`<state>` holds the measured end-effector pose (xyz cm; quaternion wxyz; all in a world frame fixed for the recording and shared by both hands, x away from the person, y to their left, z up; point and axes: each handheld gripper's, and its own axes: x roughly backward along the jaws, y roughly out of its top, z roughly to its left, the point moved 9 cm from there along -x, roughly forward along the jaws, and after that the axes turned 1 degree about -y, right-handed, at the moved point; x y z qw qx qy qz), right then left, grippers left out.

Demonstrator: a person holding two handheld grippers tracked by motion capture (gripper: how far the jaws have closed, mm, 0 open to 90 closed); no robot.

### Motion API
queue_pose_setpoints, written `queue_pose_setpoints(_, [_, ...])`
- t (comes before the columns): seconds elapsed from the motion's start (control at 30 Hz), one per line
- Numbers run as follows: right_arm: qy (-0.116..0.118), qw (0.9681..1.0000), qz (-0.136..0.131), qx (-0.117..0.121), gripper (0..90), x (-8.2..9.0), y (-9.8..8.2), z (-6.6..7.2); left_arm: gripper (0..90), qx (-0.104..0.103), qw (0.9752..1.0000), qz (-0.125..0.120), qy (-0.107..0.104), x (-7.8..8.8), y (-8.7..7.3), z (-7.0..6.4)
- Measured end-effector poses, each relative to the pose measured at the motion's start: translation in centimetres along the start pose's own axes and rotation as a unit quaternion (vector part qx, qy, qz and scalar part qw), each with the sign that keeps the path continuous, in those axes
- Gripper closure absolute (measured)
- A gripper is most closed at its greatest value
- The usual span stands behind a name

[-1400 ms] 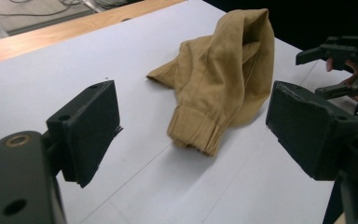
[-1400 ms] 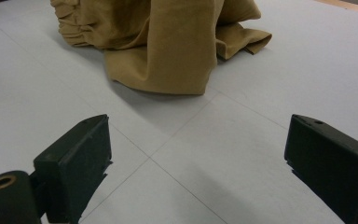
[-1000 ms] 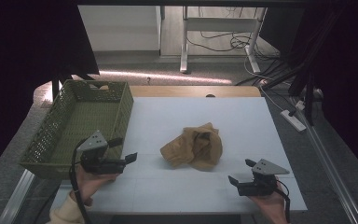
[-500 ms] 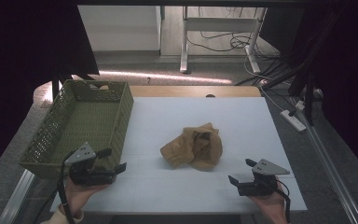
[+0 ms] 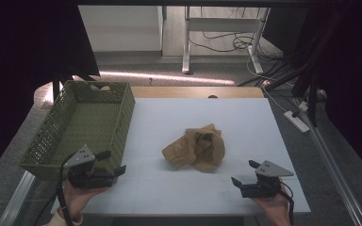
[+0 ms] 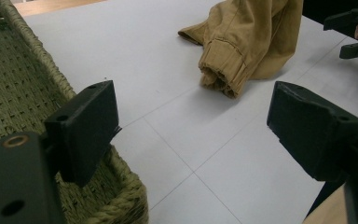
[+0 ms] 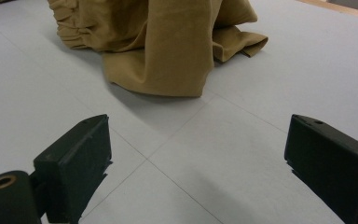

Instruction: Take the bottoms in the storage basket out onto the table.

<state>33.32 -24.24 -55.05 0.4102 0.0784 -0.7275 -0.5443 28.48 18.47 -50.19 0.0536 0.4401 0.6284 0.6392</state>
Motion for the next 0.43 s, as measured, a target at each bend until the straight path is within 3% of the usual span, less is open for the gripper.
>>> queue_pose_setpoints(0.43, [0.000,1.0000,-0.001,0.000,7.5,0.03,0.04,0.05,15.7,0.001,1.0000,-0.004,0.001,0.28,0.12,0.09])
